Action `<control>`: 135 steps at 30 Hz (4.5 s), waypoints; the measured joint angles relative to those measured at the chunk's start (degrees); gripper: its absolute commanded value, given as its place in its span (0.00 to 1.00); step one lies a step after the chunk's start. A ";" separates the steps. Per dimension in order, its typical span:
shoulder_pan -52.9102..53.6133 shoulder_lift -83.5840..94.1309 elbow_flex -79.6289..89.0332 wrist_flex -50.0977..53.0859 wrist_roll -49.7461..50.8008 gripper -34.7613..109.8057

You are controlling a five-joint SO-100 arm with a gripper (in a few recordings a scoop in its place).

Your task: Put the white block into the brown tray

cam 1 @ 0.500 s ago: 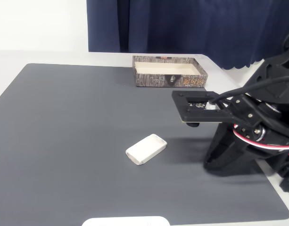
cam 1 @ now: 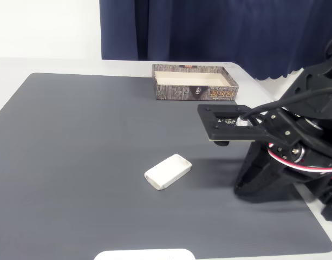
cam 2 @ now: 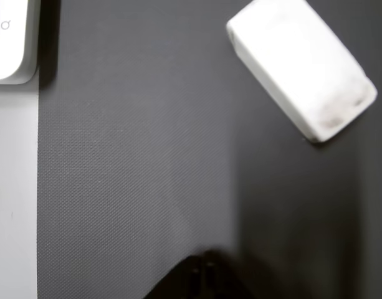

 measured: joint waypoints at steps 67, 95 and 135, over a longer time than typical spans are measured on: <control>0.00 0.00 0.00 0.00 0.00 0.24; 11.51 -40.25 -29.71 -6.86 -11.78 0.24; 16.88 -88.33 -61.35 -12.83 -45.70 0.24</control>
